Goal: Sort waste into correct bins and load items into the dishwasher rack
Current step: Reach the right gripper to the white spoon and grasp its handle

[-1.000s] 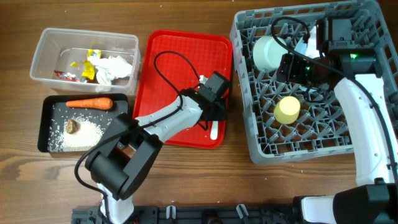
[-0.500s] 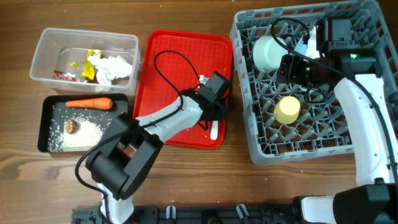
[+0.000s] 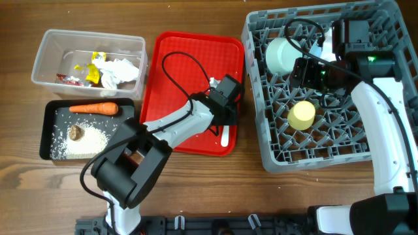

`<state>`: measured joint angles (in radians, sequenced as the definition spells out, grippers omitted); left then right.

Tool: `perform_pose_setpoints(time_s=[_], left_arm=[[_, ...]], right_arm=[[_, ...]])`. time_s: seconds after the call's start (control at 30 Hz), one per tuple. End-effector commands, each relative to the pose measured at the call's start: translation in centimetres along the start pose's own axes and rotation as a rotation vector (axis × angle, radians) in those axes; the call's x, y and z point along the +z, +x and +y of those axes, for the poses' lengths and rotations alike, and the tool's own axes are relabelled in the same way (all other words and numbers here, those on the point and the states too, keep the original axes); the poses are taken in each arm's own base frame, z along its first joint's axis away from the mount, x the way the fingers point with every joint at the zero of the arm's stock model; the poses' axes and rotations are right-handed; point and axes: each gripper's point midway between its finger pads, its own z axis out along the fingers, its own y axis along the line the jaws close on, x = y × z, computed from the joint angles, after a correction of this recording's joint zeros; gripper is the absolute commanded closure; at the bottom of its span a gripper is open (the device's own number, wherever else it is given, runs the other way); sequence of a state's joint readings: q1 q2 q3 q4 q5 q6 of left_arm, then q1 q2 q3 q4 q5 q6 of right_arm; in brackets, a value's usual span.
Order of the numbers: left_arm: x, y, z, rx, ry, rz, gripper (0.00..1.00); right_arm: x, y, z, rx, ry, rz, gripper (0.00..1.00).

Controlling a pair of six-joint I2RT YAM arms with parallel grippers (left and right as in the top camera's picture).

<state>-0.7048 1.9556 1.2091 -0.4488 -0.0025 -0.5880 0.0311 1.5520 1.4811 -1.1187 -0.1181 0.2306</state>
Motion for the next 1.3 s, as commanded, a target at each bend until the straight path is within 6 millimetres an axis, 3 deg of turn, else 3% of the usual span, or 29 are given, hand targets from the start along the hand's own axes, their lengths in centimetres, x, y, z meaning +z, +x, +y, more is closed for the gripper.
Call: perform_pose_setpoints(time_s=[0.0,0.1,0.2,0.33,0.4,0.43,0.47,0.53,0.67,0.9,1.27], left_arm=[[-3.4,-2.5,0.9,-0.028,-0.016,-0.059,0.62],[-8.6,-5.9,1.0,-0.072,0.042,-0.172,0.58],[-13.8,-8.8,2.3,-0.129,0.089,-0.296,0.55],[-20.6,-11.4,6.5,-0.233,0.105,-0.446,0.51],[-22.5,-11.6,8.7,-0.28,0.085,-0.477,0.44],[-23.1,-11.5,9.8,-0.302,0.07,-0.481,0.34],[-23.4,-11.3,10.9,-0.324,0.052,-0.477,0.27],[-23.4,-10.5,13.7,-0.382,-0.003,-0.442,0.01],[-23.0,-9.3,16.0,-0.433,-0.056,-0.389,0.0],[-23.0,-9.2,16.3,-0.44,-0.062,-0.387,0.0],[-23.0,-9.2,16.3,-0.44,-0.062,-0.387,0.0]], right_arm=[[-0.6,0.1,1.9,-0.015,-0.105,0.007,0.1],[-0.7,0.4,3.6,-0.029,-0.18,0.019,0.11],[-0.9,0.8,5.8,-0.064,-0.251,0.029,0.13],[-0.9,1.9,9.8,-0.125,-0.308,0.037,0.15],[-0.9,2.8,11.7,-0.143,-0.329,0.052,0.19],[-0.9,3.3,12.5,-0.152,-0.334,0.061,0.19],[-0.7,3.9,13.3,-0.168,-0.333,0.07,0.21],[0.4,5.6,14.6,-0.176,-0.273,0.087,0.22],[2.5,7.5,15.5,-0.189,-0.173,0.093,0.22],[8.5,10.9,18.9,-0.22,-0.162,0.136,0.21],[17.2,14.4,17.5,-0.192,-0.034,0.293,0.21]])
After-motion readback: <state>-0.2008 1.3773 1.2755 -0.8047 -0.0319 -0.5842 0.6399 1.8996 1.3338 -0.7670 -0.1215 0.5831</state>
